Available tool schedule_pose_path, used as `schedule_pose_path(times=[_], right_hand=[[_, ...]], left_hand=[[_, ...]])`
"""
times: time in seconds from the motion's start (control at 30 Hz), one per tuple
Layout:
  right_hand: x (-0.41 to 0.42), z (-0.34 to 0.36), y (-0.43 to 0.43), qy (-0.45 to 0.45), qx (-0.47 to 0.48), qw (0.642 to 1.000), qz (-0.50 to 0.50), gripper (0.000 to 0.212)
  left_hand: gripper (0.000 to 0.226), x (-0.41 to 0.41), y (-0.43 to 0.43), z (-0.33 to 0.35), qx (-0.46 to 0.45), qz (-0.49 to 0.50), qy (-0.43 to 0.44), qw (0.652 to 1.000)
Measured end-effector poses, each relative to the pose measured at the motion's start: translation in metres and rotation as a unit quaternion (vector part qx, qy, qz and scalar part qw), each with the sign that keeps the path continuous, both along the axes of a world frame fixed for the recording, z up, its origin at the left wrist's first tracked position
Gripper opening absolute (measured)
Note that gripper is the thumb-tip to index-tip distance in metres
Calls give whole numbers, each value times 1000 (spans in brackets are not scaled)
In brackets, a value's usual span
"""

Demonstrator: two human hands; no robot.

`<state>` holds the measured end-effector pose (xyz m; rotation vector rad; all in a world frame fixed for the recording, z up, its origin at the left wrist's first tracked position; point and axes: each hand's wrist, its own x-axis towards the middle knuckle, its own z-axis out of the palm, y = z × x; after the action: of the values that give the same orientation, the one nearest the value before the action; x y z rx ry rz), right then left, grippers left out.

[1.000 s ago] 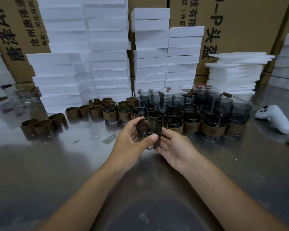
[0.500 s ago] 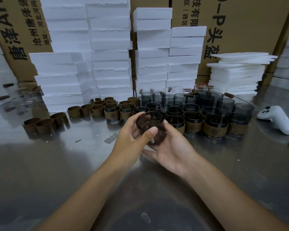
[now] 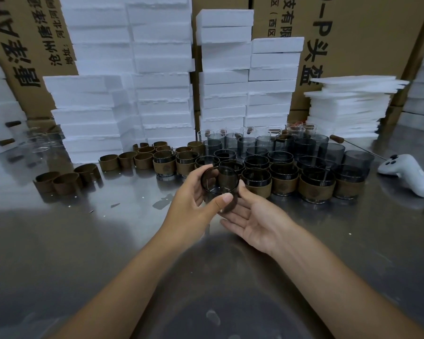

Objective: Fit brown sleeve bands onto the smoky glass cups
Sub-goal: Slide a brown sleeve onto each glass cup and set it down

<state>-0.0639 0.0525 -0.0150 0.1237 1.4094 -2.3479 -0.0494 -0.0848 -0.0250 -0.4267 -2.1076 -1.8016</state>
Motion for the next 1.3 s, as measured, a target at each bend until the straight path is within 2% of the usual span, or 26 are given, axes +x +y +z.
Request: schedule_pose_path(times=[0.1,0.27,0.47,0.6,0.8,0.97,1.07,1.3], right_hand=[[-1,1,1,4,-18,999,-32,28],[-3,2,-2,25,-55,998,-30,20],[1,4,-5,23,-81,996,-15,26],[5,7,-7,29,-66,997,17,35],[6,6,-9,25,-46,996,71,53],[4,3,-8,6,-12,997,82,59],[3,0,-6,5,19,997,73,52],[2,2,-6,58,78,995,-33,29]], left_hand=[[56,1,0,-1,-11,0,1,1000],[52,0,1,-2,-19,8,-2,1000],[52,0,4,-1,10,1,-8,1000],[51,2,6,3,56,-3,-12,998],[46,2,6,4,70,1,-9,998],[45,0,3,2,52,4,-2,999],[47,-1,0,0,36,4,-2,999],[60,0,0,1,19,5,-10,1000]])
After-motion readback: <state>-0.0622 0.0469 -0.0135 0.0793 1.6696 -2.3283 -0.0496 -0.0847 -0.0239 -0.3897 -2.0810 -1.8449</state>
